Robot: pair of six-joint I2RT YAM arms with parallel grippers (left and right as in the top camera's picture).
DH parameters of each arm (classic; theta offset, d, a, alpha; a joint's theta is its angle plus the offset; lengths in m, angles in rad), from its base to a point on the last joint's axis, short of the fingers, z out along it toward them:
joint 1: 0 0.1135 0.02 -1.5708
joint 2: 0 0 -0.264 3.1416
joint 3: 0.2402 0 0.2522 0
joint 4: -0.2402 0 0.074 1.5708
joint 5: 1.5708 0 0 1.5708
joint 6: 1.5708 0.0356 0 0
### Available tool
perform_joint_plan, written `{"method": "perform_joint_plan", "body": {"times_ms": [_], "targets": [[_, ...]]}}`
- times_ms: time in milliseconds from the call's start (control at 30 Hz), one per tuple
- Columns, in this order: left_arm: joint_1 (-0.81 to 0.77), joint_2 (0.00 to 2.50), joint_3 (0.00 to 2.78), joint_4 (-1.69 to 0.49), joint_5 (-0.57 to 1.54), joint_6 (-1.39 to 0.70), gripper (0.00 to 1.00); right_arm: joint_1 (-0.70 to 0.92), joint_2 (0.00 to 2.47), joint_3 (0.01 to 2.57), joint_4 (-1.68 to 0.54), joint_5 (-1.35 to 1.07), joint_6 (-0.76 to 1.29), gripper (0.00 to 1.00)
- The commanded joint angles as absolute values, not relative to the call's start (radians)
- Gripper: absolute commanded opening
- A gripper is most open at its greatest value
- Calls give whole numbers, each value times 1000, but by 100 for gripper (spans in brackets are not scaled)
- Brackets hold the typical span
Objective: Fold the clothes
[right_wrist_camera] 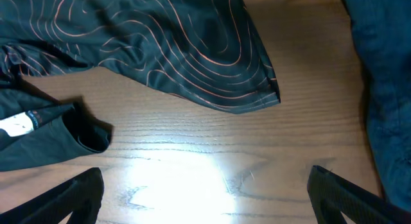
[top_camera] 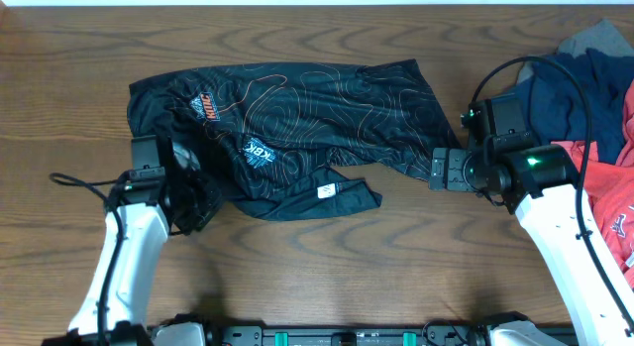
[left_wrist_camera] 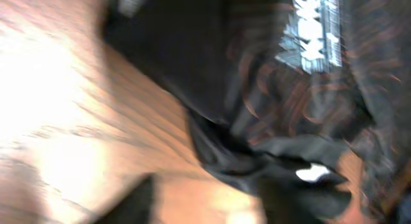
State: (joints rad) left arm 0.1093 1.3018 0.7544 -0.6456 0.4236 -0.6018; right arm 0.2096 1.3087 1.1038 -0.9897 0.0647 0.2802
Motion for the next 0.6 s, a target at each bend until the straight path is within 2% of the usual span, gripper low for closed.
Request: {"method": "perform_joint_plan", "body": {"times_ms": [0, 267, 400, 567], "targets": [[34, 1300, 746, -646, 472, -636, 98, 203, 1301, 1109, -982, 78, 273, 99], [-211, 1401, 743, -598, 321, -971, 98, 203, 1301, 1109, -988, 78, 273, 99], [-315, 1487, 743, -481, 323, -1030, 98, 203, 1301, 1109, -992, 78, 273, 99], [-371, 1591, 743, -400, 323, -1095, 99, 203, 1301, 1109, -1005, 78, 272, 99]]}}
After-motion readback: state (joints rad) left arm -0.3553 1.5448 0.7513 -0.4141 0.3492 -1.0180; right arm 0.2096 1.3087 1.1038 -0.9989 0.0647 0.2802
